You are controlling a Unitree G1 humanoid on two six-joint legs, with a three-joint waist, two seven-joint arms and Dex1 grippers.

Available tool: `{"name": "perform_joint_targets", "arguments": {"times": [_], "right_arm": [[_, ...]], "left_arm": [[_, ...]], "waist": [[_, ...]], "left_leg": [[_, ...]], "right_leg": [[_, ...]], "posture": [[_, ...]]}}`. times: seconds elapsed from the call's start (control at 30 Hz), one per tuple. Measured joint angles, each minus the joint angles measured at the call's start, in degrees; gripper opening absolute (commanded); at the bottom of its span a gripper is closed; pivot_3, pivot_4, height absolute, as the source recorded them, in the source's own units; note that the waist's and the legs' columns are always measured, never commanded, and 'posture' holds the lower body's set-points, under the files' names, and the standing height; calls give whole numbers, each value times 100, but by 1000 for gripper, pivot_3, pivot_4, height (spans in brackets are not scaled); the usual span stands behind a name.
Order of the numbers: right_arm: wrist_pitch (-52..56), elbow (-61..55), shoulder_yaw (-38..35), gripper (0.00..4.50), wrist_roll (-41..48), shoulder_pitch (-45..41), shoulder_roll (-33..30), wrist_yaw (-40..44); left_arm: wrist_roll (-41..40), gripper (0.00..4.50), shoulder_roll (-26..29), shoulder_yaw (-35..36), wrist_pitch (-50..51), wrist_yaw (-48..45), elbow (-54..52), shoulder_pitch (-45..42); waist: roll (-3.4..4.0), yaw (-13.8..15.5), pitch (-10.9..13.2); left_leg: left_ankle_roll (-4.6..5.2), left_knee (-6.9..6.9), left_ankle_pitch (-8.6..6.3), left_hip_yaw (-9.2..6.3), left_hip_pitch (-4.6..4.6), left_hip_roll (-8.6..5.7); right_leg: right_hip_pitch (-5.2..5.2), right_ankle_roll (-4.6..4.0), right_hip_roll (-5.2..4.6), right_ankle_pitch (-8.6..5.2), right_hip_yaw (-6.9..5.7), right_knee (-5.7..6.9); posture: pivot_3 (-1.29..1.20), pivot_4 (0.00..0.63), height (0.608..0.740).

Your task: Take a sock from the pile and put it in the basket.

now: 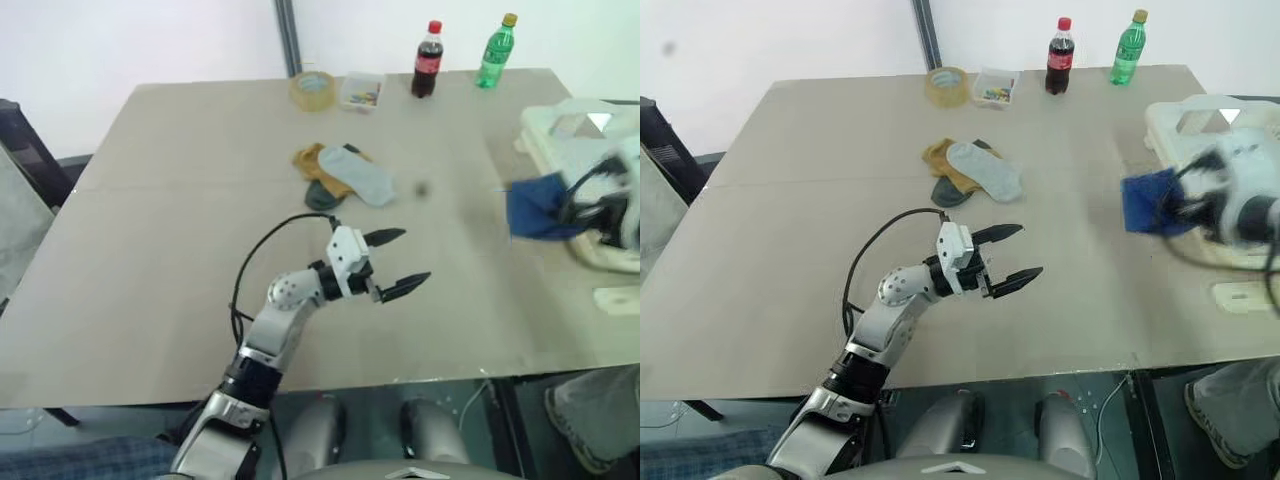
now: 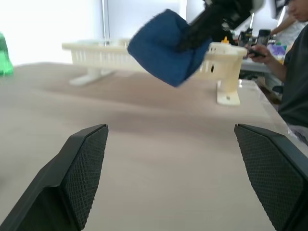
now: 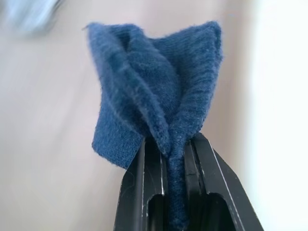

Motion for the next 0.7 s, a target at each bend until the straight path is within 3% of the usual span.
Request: {"name": "perform_joint_targets", "arguments": {"times": [0.37,0.53,0.67,0.7], "right_arm": [[-1794,4367,-44,65,-1160,-1298,-279,-59],[-2769,5727,448,2243,-1744,-1390,-265,280],[-3329,5939,847,4100,-2131,-1353,-264,555],[-3573,5909,991,4100,-2302,-1286,-280,591]], "left_arm": [[52,4500,-511,16,-345,104,347,-383],[45,4500,-627,16,-376,101,379,-447],[45,4500,-628,23,-390,96,406,-455],[45,4500,-627,24,-404,93,437,-462]], "waist": [[-5,-14,3],[0,-20,2],[6,-37,4],[6,-32,4]], "left_leg": [[2,-2,-1,22,-2,5],[2,-2,-1,36,-2,11],[2,1,-1,50,1,12],[2,4,0,50,3,12]], "right_leg": [[-9,1,13,0,20,-2],[-17,1,23,0,38,7],[-24,1,26,0,53,21],[-24,1,28,0,53,25]], "posture": [[0,150,740],[0,150,740],[0,150,740],[0,150,740]]}}
